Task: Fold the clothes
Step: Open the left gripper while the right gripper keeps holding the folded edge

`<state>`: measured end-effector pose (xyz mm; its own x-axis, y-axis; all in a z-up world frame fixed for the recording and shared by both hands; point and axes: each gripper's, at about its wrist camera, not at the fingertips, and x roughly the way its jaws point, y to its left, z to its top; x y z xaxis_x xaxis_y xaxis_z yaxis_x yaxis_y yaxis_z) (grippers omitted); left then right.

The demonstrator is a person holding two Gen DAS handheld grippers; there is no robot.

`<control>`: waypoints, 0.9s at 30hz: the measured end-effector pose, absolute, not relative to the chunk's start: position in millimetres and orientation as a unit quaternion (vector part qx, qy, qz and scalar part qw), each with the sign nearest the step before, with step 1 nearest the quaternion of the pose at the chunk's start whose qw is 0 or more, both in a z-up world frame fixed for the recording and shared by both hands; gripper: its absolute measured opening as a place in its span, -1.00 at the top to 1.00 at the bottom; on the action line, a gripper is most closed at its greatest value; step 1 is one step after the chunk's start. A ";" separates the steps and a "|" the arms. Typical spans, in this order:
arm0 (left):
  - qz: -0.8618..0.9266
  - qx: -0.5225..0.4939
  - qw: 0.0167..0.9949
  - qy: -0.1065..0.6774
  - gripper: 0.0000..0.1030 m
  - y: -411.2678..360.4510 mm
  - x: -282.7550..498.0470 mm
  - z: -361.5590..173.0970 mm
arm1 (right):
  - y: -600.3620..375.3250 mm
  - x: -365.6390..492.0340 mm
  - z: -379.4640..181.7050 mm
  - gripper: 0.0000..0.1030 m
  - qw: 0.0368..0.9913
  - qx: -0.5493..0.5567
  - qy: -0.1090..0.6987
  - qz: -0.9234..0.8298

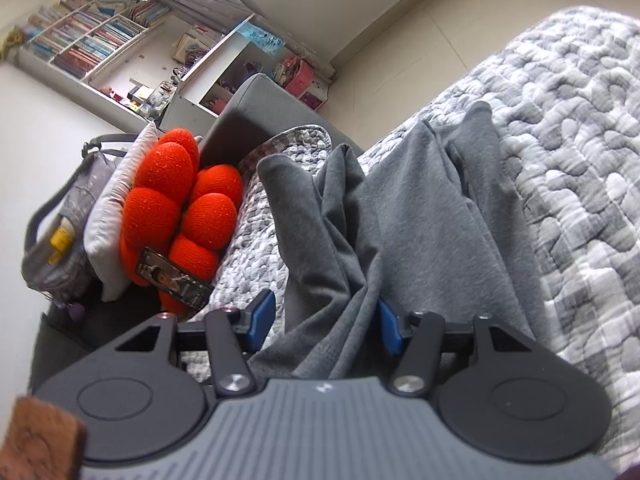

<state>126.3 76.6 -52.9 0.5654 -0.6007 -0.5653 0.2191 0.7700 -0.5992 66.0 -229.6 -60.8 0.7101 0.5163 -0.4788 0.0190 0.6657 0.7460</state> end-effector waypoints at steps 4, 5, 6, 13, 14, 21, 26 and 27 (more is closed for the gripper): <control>-0.238 -0.218 0.869 0.376 0.58 69.6 121.2 -52.2 | -217.3 63.6 -57.8 0.57 0.867 0.336 0.345 0.134; -0.237 -0.216 0.872 0.369 0.58 69.1 119.8 -51.1 | -217.4 63.4 -58.0 0.58 0.867 0.335 0.343 0.134; -0.236 -0.218 0.876 0.361 0.58 69.8 118.5 -49.7 | -217.5 63.2 -58.2 0.64 0.868 0.334 0.341 0.135; -0.230 -0.220 0.899 0.302 0.57 72.9 109.3 -35.6 | -249.0 68.0 -62.8 0.70 0.806 0.462 0.328 0.173; -0.235 -0.220 0.899 0.298 0.57 72.4 108.6 -34.6 | -256.0 68.9 -64.6 0.70 0.791 0.488 0.325 0.177; -0.274 -0.196 0.897 0.288 0.57 59.1 102.6 -33.6 | -300.1 65.5 -80.1 0.69 0.716 0.596 0.310 0.189; -0.300 -0.175 0.896 0.277 0.57 44.6 97.0 -33.7 | -316.9 63.0 -86.7 0.69 0.692 0.624 0.313 0.185; -0.305 -0.170 0.896 0.273 0.57 41.7 95.3 -33.6 | -318.0 63.2 -87.7 0.69 0.690 0.625 0.316 0.184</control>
<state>95.3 41.7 -33.6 0.6646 -0.6399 -0.3858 0.4538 0.7559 -0.4720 63.2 -318.0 -87.7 0.7321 0.6492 -0.2065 0.1416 0.1514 0.9783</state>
